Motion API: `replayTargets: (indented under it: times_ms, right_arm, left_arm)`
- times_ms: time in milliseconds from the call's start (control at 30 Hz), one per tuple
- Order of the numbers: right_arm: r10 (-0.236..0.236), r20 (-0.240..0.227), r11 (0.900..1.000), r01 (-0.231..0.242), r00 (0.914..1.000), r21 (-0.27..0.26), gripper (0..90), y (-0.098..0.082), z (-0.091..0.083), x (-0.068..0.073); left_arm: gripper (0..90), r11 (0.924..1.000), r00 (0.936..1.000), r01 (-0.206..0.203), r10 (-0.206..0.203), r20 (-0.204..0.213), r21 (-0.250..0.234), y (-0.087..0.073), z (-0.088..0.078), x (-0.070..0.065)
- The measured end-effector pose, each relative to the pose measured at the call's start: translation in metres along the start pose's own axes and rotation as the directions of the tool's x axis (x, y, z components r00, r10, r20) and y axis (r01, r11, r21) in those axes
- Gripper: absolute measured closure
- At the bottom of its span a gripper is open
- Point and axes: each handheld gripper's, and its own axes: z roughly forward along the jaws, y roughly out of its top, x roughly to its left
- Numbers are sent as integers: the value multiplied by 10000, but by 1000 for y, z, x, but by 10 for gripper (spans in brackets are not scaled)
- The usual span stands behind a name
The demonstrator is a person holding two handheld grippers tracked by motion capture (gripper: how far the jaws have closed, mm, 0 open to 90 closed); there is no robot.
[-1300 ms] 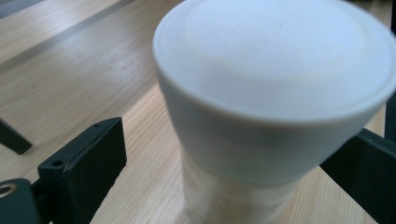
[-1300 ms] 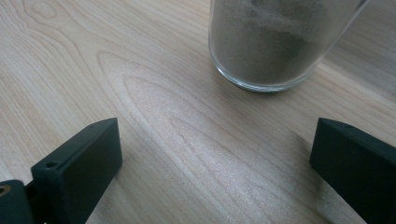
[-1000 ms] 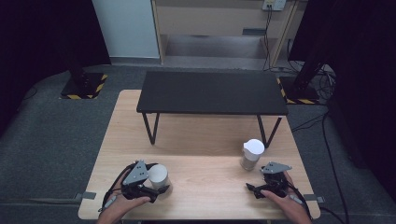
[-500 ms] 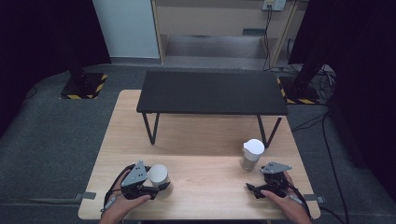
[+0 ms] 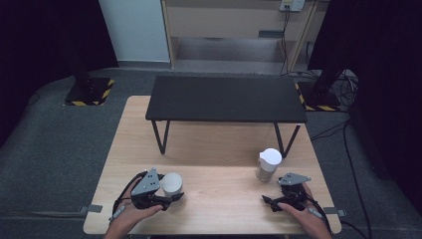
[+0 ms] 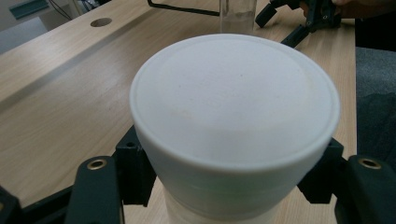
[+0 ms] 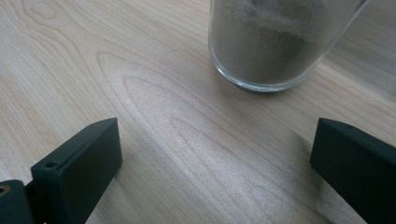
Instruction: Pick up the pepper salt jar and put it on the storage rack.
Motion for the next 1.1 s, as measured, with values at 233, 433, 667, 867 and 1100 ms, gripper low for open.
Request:
replayTargets:
  times_ms: [233, 433, 667, 867, 1100]
  right_arm:
    - [36, -20, 10000, -36, 10000, 11, 26, 0, 0, 0]
    - [35, -19, 10000, -35, 10000, 11, 26, 0, 0, 0]
    - [36, -14, 10000, -36, 10000, 12, 26, 0, 0, 0]
    - [37, 32, 10000, -38, 10000, 14, 26, 0, 0, 1]
    - [53, 48, 10000, -53, 10000, 15, 26, 0, 0, 1]
  left_arm:
    - [336, 9998, 9984, -172, 175, 532, -45, 22, 3, 18]
    - [336, 9988, 9969, -499, 499, 609, -25, 44, 0, 25]
    - [336, 9986, 9963, -499, 510, 697, -185, 58, -6, 36]
    - [336, 9989, 9969, -358, 378, 691, -311, 67, -10, 47]
    - [336, 9987, 9970, -321, 347, 691, -388, 74, -11, 54]
